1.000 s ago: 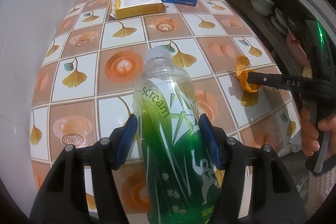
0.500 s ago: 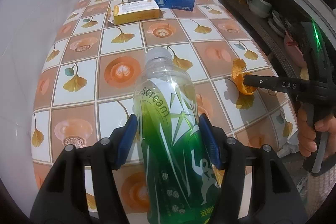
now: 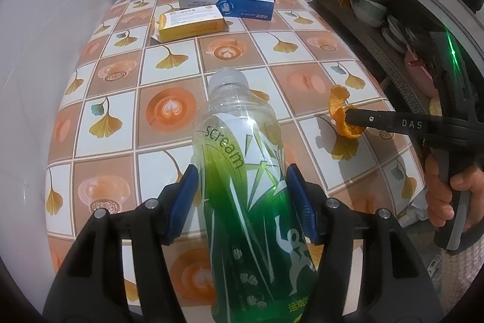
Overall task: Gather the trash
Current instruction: 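Hold the bottle in the left gripper and the orange peel in the right gripper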
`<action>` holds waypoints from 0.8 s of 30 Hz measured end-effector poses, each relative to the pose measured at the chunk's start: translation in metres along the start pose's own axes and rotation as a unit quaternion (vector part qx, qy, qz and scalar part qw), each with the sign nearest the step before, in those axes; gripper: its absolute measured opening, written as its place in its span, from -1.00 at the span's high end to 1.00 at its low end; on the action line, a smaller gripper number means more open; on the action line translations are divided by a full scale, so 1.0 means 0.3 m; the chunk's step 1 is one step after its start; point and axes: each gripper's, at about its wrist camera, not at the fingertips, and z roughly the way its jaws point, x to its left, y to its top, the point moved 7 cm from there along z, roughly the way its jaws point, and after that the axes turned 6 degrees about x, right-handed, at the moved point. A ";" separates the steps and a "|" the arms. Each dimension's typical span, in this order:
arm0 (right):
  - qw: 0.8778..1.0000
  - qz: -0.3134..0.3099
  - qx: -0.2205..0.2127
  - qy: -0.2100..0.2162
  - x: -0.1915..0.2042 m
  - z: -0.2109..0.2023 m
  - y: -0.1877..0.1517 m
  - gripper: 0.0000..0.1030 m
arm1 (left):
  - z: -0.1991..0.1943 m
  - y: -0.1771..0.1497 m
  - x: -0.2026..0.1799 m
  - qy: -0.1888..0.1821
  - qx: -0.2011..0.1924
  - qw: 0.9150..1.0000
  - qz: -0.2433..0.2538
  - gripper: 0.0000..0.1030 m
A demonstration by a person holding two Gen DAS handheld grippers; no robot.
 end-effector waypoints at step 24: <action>1.000 0.001 -0.004 0.007 0.001 -0.017 -0.001 0.86 | -0.020 0.005 -0.016 -0.002 -0.008 1.000 0.005 -0.10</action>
